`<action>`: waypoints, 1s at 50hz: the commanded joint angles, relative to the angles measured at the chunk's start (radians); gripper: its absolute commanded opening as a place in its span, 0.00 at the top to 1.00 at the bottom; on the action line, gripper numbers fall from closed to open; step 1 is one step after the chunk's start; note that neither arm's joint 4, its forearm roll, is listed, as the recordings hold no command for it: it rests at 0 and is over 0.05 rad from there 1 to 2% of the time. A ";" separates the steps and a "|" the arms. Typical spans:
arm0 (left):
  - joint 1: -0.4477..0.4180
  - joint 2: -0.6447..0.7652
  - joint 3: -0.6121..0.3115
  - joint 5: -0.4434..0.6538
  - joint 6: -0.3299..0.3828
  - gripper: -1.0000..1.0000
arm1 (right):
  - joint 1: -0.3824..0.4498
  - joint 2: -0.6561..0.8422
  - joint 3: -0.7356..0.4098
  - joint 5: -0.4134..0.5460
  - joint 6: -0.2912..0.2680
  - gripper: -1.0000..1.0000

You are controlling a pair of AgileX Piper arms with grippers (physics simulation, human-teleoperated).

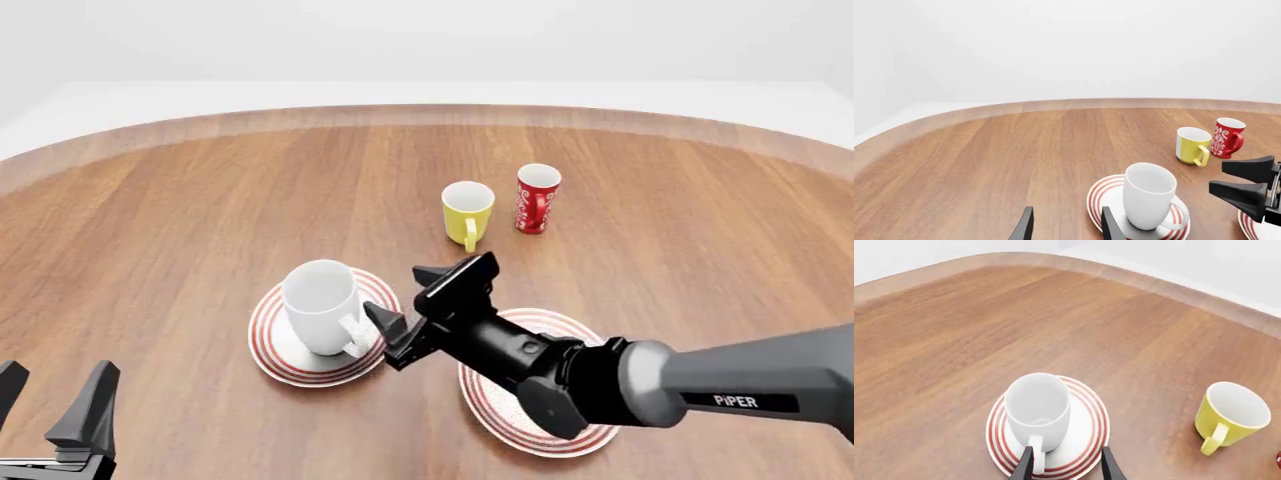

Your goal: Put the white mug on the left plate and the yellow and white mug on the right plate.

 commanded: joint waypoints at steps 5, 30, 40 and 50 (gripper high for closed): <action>0.000 0.000 0.000 0.000 0.000 0.00 | -0.041 -0.048 0.018 0.001 -0.012 0.00; 0.000 0.000 0.000 0.000 0.000 0.00 | -0.144 -0.086 0.029 -0.016 -0.019 0.00; 0.000 0.000 0.000 0.000 0.000 0.00 | -0.200 -0.074 0.012 -0.007 -0.002 0.00; 0.000 0.000 0.000 0.000 0.000 0.00 | -0.259 -0.035 -0.019 -0.007 0.019 0.00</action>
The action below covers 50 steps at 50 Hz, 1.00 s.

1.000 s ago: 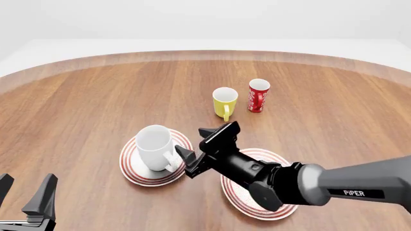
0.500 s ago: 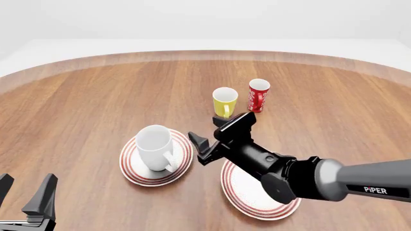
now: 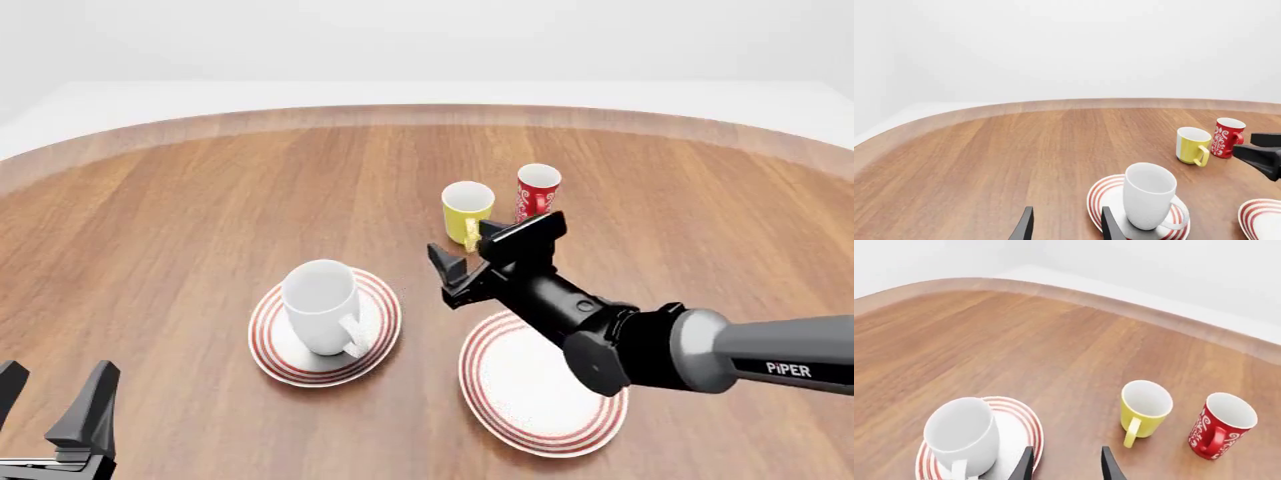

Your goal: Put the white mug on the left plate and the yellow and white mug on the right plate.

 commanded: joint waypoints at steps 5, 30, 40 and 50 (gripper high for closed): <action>0.000 0.000 0.000 0.000 0.000 0.00 | -0.072 0.043 -0.036 -0.004 0.010 0.00; 0.000 0.000 0.000 0.000 0.000 0.00 | -0.152 0.122 -0.127 0.016 0.048 0.00; 0.000 0.000 0.000 0.000 0.000 0.00 | -0.155 0.167 -0.176 0.027 0.044 0.00; 0.000 0.000 0.000 0.000 0.000 0.00 | -0.166 0.202 -0.213 0.035 0.042 0.00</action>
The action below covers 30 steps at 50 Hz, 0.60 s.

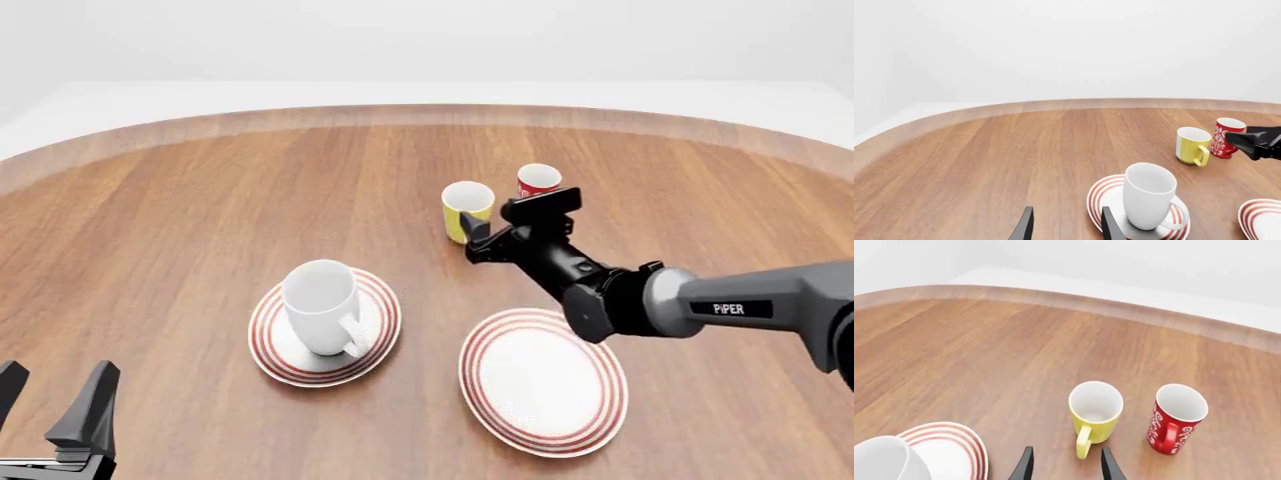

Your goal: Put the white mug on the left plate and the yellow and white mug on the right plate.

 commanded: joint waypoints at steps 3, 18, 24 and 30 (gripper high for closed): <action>0.000 0.000 0.000 0.000 0.000 0.00 | -0.012 0.047 -0.049 0.010 0.001 0.00; 0.000 0.000 0.000 0.000 0.000 0.00 | -0.036 0.112 -0.097 0.011 0.020 0.00; 0.000 0.000 0.000 0.000 0.000 0.00 | -0.043 0.140 -0.121 0.014 0.022 0.00; 0.000 0.000 0.000 0.000 0.000 0.00 | -0.044 0.161 -0.138 0.017 0.022 0.00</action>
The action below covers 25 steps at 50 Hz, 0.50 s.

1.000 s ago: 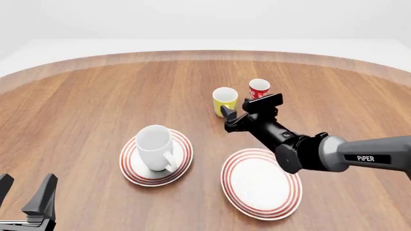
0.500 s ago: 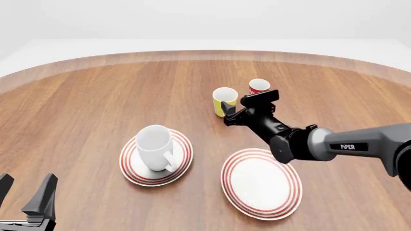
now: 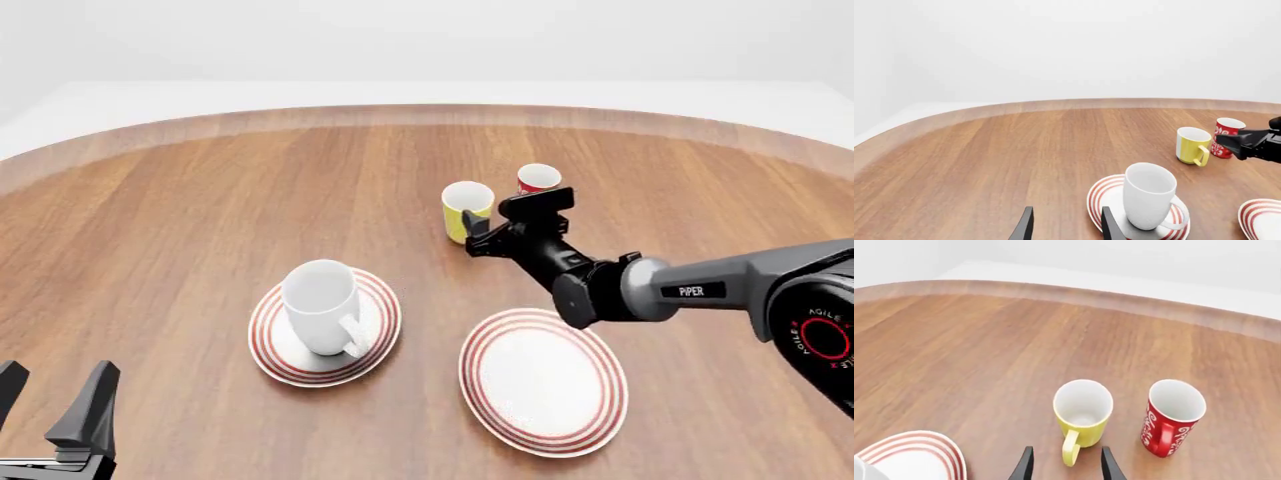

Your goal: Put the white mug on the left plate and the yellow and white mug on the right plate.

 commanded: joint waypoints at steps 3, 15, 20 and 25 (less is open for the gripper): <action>0.000 0.000 0.000 0.000 0.000 0.00 | -0.013 0.052 -0.047 0.012 0.006 0.00; 0.000 0.000 0.000 0.000 0.000 0.00 | -0.012 0.095 -0.096 0.026 0.013 0.00; 0.000 0.000 0.000 0.000 0.000 0.00 | -0.010 0.106 -0.111 0.035 0.015 0.00; 0.000 0.000 0.000 0.000 0.000 0.00 | -0.003 0.126 -0.130 0.057 0.023 0.00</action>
